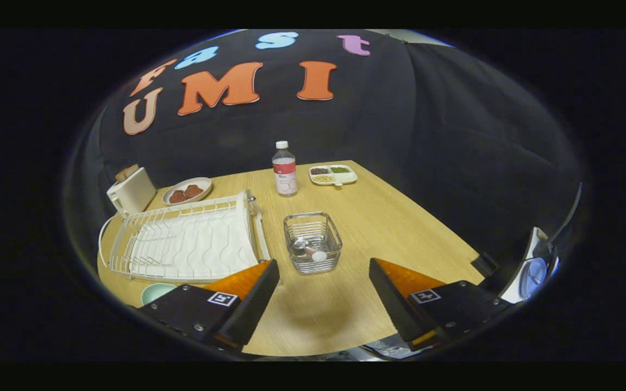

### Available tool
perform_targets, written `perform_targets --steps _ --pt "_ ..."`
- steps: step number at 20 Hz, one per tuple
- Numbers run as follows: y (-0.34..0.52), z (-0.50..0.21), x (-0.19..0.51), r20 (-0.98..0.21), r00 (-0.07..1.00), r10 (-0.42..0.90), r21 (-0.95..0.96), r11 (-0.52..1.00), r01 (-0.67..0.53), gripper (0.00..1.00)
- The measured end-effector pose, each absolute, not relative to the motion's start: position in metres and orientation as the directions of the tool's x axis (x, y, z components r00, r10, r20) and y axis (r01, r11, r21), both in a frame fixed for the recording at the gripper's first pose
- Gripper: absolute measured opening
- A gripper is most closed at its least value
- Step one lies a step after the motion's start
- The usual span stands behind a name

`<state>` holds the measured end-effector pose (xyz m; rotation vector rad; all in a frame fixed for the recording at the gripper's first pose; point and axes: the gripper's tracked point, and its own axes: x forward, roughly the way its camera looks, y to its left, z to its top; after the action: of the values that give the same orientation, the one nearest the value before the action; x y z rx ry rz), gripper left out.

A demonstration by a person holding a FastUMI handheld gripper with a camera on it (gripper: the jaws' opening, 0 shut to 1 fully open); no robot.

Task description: Take the plate from the dish rack, then take the spoon from the basket and place it into the plate.

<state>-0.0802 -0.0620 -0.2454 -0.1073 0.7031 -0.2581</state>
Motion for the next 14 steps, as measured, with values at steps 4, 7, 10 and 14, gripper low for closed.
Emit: perform_targets --steps 4,7,10,14 --pt "-0.064 -0.248 -0.063 -0.627 0.743 -0.234 -0.184 0.971 0.151 0.91" --pt "-0.067 -0.252 -0.052 -0.627 0.746 -0.227 -0.204 0.971 0.124 0.78" --pt "-0.07 -0.26 -0.047 -0.64 0.736 -0.223 -0.203 0.972 0.118 0.59" --pt "-0.066 -0.268 -0.042 -0.663 0.719 -0.206 -0.182 0.977 0.112 0.29"
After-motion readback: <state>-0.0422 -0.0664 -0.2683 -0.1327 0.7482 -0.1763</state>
